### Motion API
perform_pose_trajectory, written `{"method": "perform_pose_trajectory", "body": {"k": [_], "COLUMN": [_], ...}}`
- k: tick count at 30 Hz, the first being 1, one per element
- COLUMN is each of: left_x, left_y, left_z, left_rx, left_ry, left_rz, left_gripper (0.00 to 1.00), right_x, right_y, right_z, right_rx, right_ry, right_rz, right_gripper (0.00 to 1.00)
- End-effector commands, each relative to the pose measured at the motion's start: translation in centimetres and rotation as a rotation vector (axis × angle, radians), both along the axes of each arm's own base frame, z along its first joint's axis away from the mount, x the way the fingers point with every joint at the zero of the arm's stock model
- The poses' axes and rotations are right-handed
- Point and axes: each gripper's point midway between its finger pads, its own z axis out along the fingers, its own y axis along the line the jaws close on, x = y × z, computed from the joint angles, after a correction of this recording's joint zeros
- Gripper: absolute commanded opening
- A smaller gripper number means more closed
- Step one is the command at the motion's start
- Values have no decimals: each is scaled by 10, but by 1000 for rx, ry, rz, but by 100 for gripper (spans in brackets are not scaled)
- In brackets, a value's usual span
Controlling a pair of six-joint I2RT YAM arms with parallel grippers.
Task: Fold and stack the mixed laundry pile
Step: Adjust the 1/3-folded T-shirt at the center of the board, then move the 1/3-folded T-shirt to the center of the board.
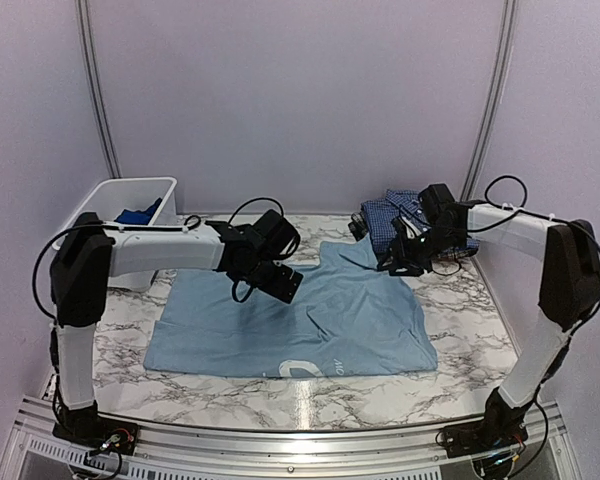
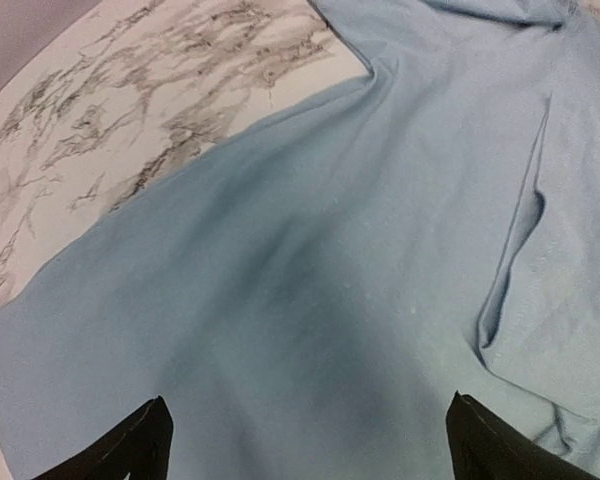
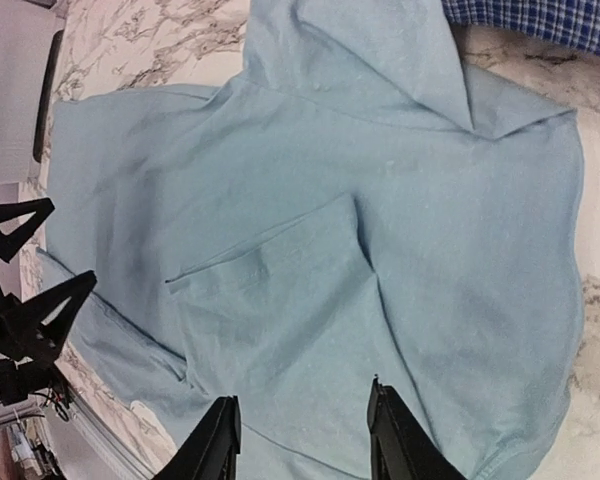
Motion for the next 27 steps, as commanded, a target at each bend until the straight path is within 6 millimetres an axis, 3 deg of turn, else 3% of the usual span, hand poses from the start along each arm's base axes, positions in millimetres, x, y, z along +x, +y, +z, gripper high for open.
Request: {"method": "perform_pose_trajectory", "body": {"k": [1, 8, 11, 15, 17, 22, 27], "left_x": [-24, -73, -90, -109, -120, -148, -182], "left_y": [-6, 39, 68, 124, 142, 163, 166], "left_z": [51, 29, 12, -29, -43, -57, -60], "left_rx": [-188, -249, -228, -82, -40, -47, -12], "left_ry": [8, 159, 199, 285, 317, 387, 410], "left_rz": [5, 144, 239, 424, 486, 599, 604], "left_gripper": [99, 99, 99, 99, 99, 99, 99], "right_x": [-46, -91, -108, -129, -136, -153, -170], "right_y": [12, 19, 8, -12, -21, -49, -55], "right_z": [-1, -46, -67, -94, -103, -119, -111], "right_rx": [31, 85, 36, -33, -58, -77, -71], "right_ry": [18, 115, 154, 220, 241, 321, 330], "right_rz": [79, 83, 87, 69, 51, -30, -30], "right_gripper": [40, 40, 40, 39, 38, 37, 37]}}
